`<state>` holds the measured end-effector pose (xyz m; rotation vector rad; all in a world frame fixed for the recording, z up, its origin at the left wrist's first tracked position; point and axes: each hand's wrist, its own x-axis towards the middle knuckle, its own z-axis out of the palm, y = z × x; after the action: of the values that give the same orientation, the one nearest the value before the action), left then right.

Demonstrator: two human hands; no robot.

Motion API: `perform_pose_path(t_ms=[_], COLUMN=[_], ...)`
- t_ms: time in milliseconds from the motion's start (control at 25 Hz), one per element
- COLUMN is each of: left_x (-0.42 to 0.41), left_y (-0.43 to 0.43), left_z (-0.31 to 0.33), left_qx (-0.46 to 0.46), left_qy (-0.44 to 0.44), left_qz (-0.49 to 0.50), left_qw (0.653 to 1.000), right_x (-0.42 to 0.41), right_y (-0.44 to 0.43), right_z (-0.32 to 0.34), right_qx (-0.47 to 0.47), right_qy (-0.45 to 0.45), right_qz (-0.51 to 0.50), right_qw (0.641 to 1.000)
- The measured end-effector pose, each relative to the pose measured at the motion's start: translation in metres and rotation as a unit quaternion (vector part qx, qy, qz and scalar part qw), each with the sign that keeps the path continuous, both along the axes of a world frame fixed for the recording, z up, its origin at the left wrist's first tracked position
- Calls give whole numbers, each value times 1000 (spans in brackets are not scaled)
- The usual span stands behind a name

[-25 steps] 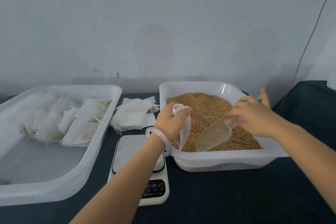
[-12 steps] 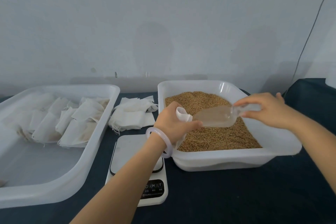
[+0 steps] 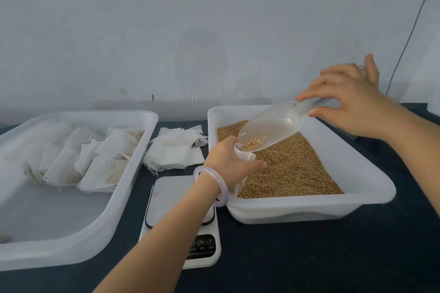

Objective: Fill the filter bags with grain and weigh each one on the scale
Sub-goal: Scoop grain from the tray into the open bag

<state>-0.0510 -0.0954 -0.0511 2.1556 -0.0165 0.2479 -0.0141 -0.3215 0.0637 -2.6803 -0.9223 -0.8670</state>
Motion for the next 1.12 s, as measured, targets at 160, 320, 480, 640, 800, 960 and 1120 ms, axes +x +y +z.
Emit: perform_pose_path(t_ms=[160,320,480,640,800,960,1120], left_x=[0,0,2,3,5,4,-3], left_y=[0,0,0,0,-1,2,16], left_z=[-1,-1,-1,-3,-4,-1,14], left_qx=[-15,-29,-22,-29,-60,-131,-266], left_qy=[-5,-1,25,24,22,2,-16], left_qz=[3,11,4,2,6,9,-91], left_qw=[1000,1000,999,999,998,991,959], right_x=[0,10,18,28,33,28,6], right_y=[5,-3,-12,-14,-4,11,47], right_z=[1,-17,-54,-97,-110,-107,-86], right_qx=[-24,3,83,35,-89,-96,164], right_qy=[-17,111,297,360,296,281,376], right_qz=[2,-37,-4,-66,-130,-90,102], right_qw=[1000,993,951,930,942,951,906])
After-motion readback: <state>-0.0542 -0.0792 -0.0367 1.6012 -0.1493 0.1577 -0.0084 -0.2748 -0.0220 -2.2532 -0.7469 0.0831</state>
